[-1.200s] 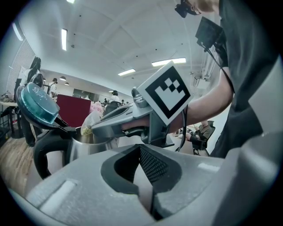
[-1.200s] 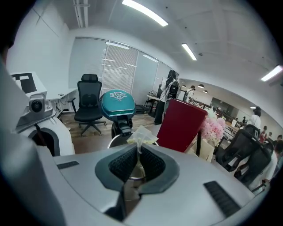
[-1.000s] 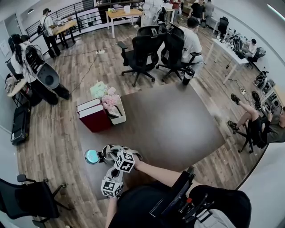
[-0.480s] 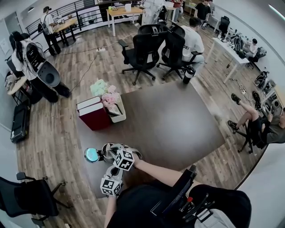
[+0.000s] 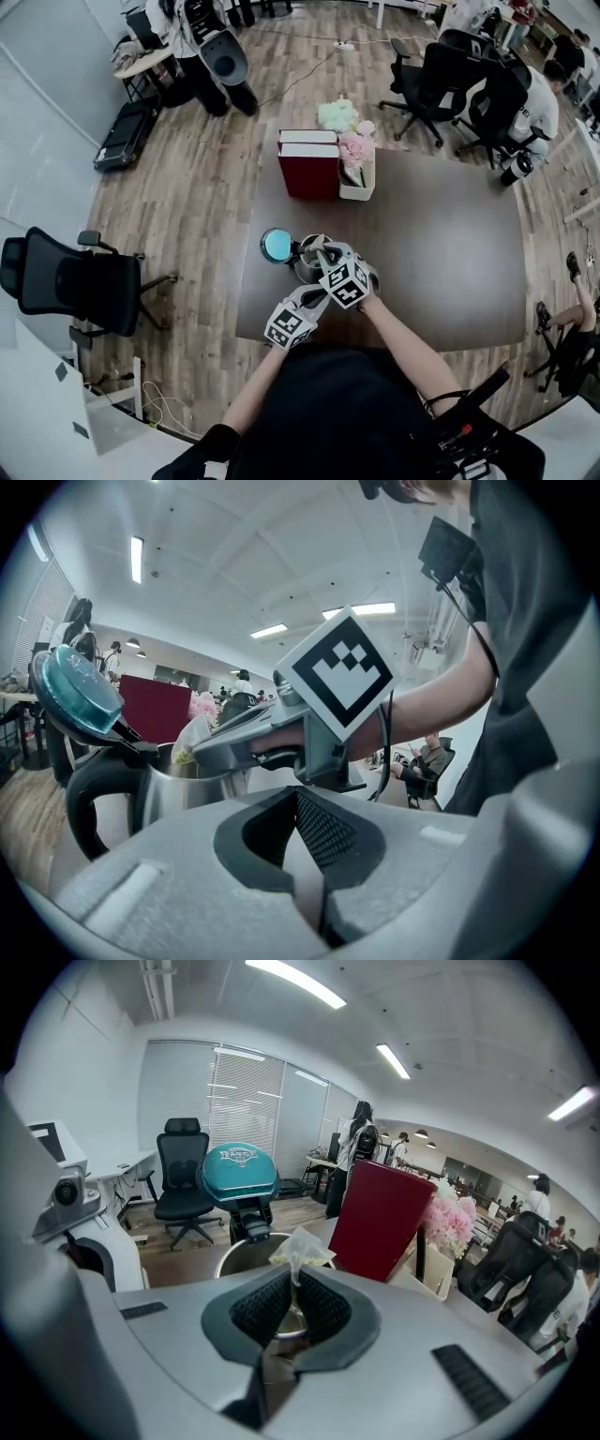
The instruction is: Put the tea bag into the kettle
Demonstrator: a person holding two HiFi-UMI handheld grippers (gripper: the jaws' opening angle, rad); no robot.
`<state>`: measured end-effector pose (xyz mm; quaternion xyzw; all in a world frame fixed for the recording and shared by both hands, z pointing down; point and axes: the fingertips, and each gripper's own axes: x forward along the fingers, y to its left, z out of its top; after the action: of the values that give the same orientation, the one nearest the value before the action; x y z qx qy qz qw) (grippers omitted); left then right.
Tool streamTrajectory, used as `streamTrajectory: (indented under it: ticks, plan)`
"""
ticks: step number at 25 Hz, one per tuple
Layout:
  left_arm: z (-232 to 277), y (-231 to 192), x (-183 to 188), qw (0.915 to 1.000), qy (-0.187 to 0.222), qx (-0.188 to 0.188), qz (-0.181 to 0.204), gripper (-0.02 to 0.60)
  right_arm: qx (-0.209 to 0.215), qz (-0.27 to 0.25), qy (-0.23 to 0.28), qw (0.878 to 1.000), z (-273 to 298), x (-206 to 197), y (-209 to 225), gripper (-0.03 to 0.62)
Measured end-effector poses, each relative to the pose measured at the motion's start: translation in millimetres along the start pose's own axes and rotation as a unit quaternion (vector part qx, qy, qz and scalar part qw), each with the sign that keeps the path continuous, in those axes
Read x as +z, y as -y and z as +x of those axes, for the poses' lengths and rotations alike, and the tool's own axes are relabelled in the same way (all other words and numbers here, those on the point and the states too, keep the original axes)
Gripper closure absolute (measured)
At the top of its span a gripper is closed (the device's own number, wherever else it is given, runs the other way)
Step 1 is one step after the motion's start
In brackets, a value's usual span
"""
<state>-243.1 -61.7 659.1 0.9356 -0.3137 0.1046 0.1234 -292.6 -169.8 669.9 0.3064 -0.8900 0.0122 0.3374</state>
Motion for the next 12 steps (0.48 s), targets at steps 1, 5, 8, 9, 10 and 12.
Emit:
streamTrajectory:
  ticks: [1, 5, 8, 9, 10, 12]
  plan:
    - [-3, -5, -2, 1.0, 0.0, 0.003, -0.002, 0.577, 0.0, 0.002, 0.0, 1.0, 3, 4, -1, 0.568]
    - [-11, -16, -7, 0.9999, 0.004, 0.013, -0.009, 0.577, 0.002, 0.0, 0.002, 1.0, 10, 11, -3, 0.568]
    - [-12, -28, -11, 0.9997, 0.012, 0.019, -0.011, 0.577, 0.002, -0.003, 0.004, 1.0, 22, 10, -2, 0.568]
    - [-15, -34, -11, 0.9996, 0.014, 0.024, -0.01, 0.577, 0.005, -0.005, 0.006, 1.0, 28, 13, -5, 0.568]
    - [-20, -39, -10, 0.9994, 0.016, 0.029, -0.009, 0.577, 0.008, -0.008, 0.008, 1.0, 33, 16, -8, 0.568]
    - [-25, -39, -5, 0.9991, 0.021, 0.035, -0.009, 0.577, 0.013, -0.012, 0.006, 1.0, 32, 20, -12, 0.568]
